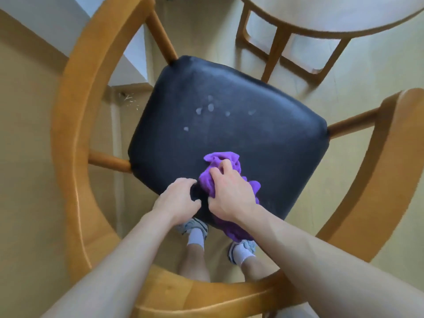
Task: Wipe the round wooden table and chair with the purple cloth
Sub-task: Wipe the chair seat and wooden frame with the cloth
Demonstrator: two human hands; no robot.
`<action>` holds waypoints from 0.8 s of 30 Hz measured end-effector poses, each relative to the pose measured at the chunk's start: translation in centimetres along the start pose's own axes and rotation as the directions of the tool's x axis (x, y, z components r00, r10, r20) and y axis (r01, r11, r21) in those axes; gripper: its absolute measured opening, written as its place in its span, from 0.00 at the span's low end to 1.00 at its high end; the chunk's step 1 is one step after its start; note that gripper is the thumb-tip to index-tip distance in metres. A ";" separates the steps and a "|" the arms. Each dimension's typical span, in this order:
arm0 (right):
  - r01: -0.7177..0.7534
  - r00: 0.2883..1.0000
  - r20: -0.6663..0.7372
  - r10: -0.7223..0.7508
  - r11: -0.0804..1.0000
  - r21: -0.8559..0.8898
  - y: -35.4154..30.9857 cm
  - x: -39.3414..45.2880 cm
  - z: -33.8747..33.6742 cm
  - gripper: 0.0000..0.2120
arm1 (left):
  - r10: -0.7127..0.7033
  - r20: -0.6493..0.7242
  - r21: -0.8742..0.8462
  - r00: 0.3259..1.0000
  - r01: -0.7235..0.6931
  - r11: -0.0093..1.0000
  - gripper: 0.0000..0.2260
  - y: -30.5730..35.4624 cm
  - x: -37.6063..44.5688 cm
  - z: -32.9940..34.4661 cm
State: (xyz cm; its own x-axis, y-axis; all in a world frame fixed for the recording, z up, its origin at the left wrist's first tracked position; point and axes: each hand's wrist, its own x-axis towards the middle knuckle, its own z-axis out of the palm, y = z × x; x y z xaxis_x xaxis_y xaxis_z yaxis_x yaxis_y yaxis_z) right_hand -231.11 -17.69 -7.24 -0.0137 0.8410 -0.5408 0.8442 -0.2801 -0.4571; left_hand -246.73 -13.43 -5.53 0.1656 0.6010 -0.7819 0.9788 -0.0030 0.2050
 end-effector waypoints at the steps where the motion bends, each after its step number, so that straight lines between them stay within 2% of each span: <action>1: 0.017 1.000 -0.021 -0.016 1.000 0.018 -0.6 0.3 0.5 0.14 | 0.018 -0.010 0.004 1.000 -0.018 1.000 0.24 -0.1 -1.0 -0.4; 3: -0.011 0.999 -0.035 0.010 1.000 -0.004 -1.2 0.3 1.9 0.21 | 0.027 -0.068 0.032 0.997 -0.025 0.999 0.22 -0.9 -3.3 -1.1; 5: -0.020 1.000 0.007 0.020 0.997 -0.070 -0.8 -0.7 3.1 0.24 | 0.023 -0.129 0.071 0.991 -0.014 0.997 0.22 -1.9 -6.0 -1.9; 7: 0.029 0.993 0.120 -0.016 0.993 -0.110 0.3 -1.6 3.0 0.21 | 0.014 -0.153 0.090 0.988 0.000 0.996 0.22 -2.6 -8.9 -2.7; 10: 0.059 0.959 0.285 -0.003 0.980 -0.190 1.4 -1.2 1.1 0.09 | 0.019 -0.182 0.097 0.983 -0.001 0.995 0.22 -2.1 -13.0 -3.5; 12: 0.068 0.972 0.235 -0.025 0.982 -0.175 0.5 -0.5 0.5 0.08 | 0.051 -0.235 0.076 0.971 -0.034 0.997 0.21 -1.3 -15.5 -3.2; 15: 0.237 0.970 0.070 -0.232 0.967 -0.095 -3.0 0.5 2.1 0.12 | 0.103 -0.384 0.065 0.918 -0.084 0.994 0.17 -1.2 -18.5 -1.9; 17: 0.363 0.931 0.083 -0.354 0.919 -0.154 -4.9 1.0 4.0 0.18 | 0.108 -0.489 0.049 0.865 -0.097 0.994 0.13 -1.5 -20.0 -0.3; 20: 0.433 0.900 0.211 -0.382 0.835 -0.339 -4.8 0.8 6.4 0.27 | 0.088 -0.595 0.058 0.799 -0.066 0.996 0.11 -1.6 -21.2 2.6; 24: 0.554 0.827 0.403 -0.392 0.690 -0.466 -0.1 -1.6 5.3 0.24 | 0.026 -0.649 0.024 0.761 -0.014 1.000 0.08 1.7 -21.4 6.1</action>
State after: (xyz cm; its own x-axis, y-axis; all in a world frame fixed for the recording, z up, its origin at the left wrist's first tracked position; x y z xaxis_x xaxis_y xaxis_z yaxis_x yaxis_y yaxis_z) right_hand -234.04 -21.51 -10.07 -0.5585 0.6188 -0.5524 0.8244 0.4883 -0.2863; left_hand -247.89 -31.19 7.97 0.0730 0.9755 -0.2076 0.9789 -0.0303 0.2020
